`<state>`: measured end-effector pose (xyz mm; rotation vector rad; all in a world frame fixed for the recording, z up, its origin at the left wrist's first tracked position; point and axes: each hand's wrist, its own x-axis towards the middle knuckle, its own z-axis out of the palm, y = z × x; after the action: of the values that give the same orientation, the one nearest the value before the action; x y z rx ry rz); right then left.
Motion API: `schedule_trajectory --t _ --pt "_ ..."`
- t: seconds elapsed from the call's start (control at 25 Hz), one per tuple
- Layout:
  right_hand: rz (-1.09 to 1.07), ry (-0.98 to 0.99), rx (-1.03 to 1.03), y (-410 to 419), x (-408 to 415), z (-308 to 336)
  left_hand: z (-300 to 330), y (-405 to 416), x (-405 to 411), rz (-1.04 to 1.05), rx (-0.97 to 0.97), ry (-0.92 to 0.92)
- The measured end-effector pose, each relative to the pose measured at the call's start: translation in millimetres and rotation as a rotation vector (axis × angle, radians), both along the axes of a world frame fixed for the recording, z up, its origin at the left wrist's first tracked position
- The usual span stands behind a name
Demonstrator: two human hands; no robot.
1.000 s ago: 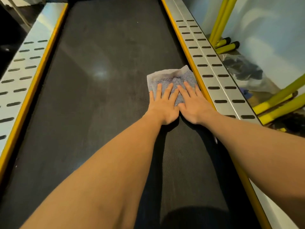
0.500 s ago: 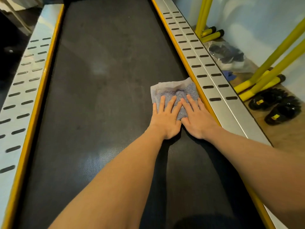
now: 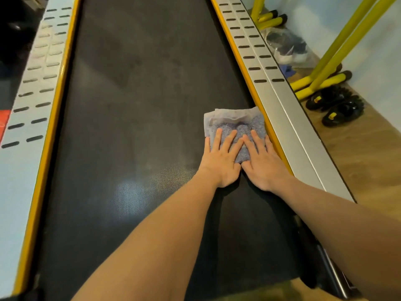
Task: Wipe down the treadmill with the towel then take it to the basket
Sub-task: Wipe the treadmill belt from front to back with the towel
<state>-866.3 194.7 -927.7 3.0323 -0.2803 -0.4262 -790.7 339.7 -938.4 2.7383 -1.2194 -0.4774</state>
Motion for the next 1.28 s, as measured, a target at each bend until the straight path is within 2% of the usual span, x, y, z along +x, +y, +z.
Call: schedule_trajectory --t 0.36,0.6,1.0,1.28 --pt "-0.01 -0.039 0.05 26.6 -134.7 4.3 12.9 28.3 -133.6 0.006 0.009 0.035" --pt "0.027 -0.002 -0.021 35.0 -184.2 -6.7 17.7 49.8 -192.1 0.032 0.002 0.073" --pt "-0.058 0.025 -0.02 119.3 -249.9 -7.4 22.3 129.5 -244.9 -0.033 -0.014 0.063" --pt "-0.074 -0.039 0.091 222.9 -242.3 -1.5 21.9 226.8 -235.2 -0.03 0.014 0.015"
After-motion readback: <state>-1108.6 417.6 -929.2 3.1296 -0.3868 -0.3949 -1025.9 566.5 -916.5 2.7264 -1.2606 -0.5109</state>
